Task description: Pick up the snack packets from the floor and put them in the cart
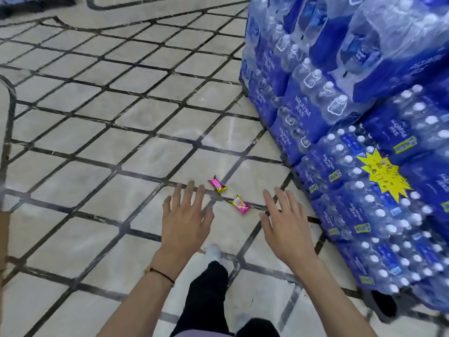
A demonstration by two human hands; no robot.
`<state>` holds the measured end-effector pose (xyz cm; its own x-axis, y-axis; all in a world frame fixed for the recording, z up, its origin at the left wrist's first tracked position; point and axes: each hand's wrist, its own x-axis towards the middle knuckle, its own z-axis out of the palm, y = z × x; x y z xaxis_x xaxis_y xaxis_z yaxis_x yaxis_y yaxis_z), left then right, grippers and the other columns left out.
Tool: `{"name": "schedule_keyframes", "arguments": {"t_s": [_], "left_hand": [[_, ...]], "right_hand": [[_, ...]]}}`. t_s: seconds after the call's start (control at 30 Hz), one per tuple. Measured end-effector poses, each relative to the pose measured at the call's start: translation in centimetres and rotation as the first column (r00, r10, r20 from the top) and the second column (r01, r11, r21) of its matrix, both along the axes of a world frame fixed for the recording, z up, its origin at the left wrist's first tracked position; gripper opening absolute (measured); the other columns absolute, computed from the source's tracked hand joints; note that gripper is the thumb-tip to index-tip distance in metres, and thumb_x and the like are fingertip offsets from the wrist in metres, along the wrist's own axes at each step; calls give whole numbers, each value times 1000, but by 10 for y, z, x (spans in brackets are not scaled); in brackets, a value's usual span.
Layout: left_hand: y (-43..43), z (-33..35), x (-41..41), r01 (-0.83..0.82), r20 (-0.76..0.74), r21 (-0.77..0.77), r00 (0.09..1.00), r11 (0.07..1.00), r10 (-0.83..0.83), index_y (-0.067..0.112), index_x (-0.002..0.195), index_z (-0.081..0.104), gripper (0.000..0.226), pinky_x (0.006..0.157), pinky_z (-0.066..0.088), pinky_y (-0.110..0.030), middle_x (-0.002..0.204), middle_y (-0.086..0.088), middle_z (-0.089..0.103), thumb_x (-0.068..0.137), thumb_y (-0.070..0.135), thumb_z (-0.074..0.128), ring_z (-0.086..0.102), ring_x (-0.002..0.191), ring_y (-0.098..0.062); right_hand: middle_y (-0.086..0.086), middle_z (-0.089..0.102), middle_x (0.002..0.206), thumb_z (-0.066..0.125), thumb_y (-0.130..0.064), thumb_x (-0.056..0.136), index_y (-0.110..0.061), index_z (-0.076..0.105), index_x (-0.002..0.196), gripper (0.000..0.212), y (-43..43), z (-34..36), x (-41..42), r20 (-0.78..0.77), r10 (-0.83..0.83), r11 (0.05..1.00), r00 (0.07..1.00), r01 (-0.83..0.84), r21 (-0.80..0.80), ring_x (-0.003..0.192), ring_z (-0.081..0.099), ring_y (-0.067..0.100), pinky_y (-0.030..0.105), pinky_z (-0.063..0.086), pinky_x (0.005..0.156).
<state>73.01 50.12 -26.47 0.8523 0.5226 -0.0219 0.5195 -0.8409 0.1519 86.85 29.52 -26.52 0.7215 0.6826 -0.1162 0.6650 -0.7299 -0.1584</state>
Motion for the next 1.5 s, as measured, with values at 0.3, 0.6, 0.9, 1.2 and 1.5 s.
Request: {"name": "schedule_keyframes", "arguments": {"t_s": [0.3,0.6,0.9,1.2,1.5], "left_hand": [[107,-62,121,21,-71,-36,997,999,-23,13,144,52,57,107,40,-57,153,-12,48,100,46,38,42,139,-41],[161,-198,230,-25,-186,-65,982,998,12,16,144,47,53,101,42,-53,153,-9,46,99,44,42,47,131,-41],[185,-506,300,-69,-250,-115,967,991,38,13,137,50,51,77,49,-48,149,-15,44,95,43,45,56,96,-42],[203,-776,305,-268,-364,-163,911,950,194,18,157,19,73,70,35,-41,159,-19,20,98,56,40,56,105,-47],[206,-861,336,-394,-282,-207,900,895,331,16,156,18,79,68,42,-40,159,-22,19,96,63,39,62,99,-48]], "right_hand": [[13,31,162,37,-35,102,-17,33,156,56,110,-61,106,-29,-1,1000,1000,0,-29,150,22,37,58,31,113],[15,38,158,43,-32,102,-15,44,149,51,157,-225,208,-158,-20,994,987,2,-111,146,32,40,60,38,109],[15,36,159,60,-28,94,-18,38,154,65,182,-533,230,-225,61,973,972,-108,-202,145,33,40,58,39,104],[8,17,166,62,-30,87,-31,24,158,80,176,-780,204,-333,3,938,943,-118,-325,139,30,48,63,52,85],[17,13,164,71,-26,85,-31,27,156,84,178,-860,207,-286,39,934,957,-137,-330,121,41,43,54,50,76]]}}
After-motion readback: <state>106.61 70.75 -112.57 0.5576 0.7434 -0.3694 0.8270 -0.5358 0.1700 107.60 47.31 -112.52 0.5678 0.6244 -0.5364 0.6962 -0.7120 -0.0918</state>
